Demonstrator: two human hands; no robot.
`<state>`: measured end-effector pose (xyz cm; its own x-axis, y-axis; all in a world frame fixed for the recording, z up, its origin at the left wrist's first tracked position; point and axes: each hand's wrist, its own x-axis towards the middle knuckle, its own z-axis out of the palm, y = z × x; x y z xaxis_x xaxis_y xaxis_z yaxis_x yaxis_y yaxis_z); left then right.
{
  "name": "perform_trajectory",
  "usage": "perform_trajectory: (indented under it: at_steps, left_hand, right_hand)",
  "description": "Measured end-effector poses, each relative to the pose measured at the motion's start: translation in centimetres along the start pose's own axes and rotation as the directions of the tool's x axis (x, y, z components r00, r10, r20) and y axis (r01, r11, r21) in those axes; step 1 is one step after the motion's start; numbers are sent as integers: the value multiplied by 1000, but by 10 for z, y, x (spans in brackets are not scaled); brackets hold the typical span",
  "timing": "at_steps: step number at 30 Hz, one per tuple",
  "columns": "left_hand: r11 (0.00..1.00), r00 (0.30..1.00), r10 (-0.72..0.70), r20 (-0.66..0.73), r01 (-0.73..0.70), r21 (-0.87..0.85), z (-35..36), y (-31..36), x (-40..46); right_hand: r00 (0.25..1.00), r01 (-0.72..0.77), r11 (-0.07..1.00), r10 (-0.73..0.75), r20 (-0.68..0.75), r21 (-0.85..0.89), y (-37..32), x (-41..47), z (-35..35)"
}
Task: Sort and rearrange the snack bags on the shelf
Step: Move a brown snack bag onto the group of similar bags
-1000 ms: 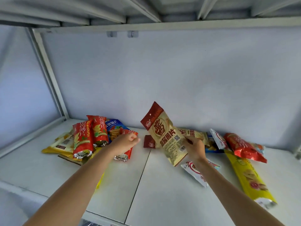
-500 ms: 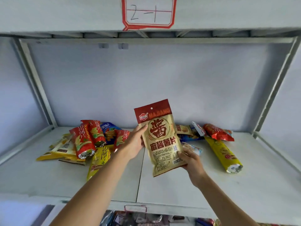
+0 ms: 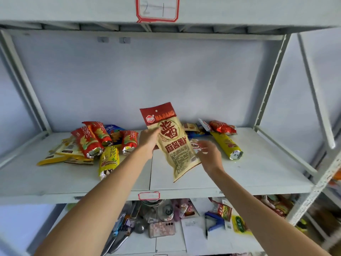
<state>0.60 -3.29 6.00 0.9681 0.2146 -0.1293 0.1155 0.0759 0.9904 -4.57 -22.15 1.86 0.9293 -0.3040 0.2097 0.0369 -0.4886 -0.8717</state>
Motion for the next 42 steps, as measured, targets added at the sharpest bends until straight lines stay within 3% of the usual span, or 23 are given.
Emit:
perform_trajectory:
  at_steps: [3, 5, 8, 11, 14, 16, 18, 20, 22, 25, 30, 33, 35, 39, 42]
  left_hand:
    - [995, 993, 49, -112, -38, 94, 14, 8, -15]
    - [992, 992, 84, -91, -75, 101, 29, 16, -26]
    - [996, 992, 91, -87, -89, 20, 54, 32, -51]
    - [997, 998, 26, -51, -30, -73, 74, 46, -73]
    - [996, 992, 35, 125, -25, -83, 87, 53, -95]
    - [997, 966, 76, 247, -78, -1, 88, 51, -106]
    - [982, 963, 122, 240, -152, 111, 84, 46, -109]
    - [956, 975, 170, 140, -198, 215, 78, 40, -111]
    - [946, 983, 175, 53, -183, 268, 73, 36, -114]
    - [974, 993, 103, 56, -112, 199, 69, 35, -123]
    - [996, 968, 79, 240, -67, -58, 72, 37, -149]
    - [981, 965, 108, 240, -64, -185, 79, 32, -160]
    - [984, 981, 83, 177, -53, -171, 82, 29, -167]
    - [994, 1000, 10, 6, -9, -111, 88, 25, -177]
    - [993, 994, 3, -111, -16, -114, 92, 21, -185]
  right_hand:
    - [961, 234, 967, -215, 171, -100, -13, -20, 0]
    - [925, 310, 923, -238, 298, -228, -21, -33, 3]
    - [934, 354, 795, -278, 223, -492, -26, -42, -1]
    - [931, 337, 766, -359, 70, -547, -23, -42, -21]
    - [933, 333, 853, -358, 13, -401, -15, -33, -47]
    - [956, 288, 939, -294, -2, -187, -9, -27, -67]
    - [989, 134, 983, -140, 42, 129, -2, -24, -88]
    - [983, -90, 863, -3, 184, 497, 3, -27, -107]
    - [948, -241, 688, 14, 319, 685, 6, -33, -125]
    - [892, -319, 628, -55, 449, 710, 7, -44, -144]
    - [802, -365, 687, -112, 587, 628, 9, -61, -158]
    - [756, -362, 718, -147, 638, 595, 16, -68, -163]
    - [745, -352, 740, -150, 650, 573, 21, -69, -166]
    - [766, -281, 803, -143, 627, 526, 32, -69, -169]
    - [878, -95, 907, -118, 465, 410, 38, -73, -161]
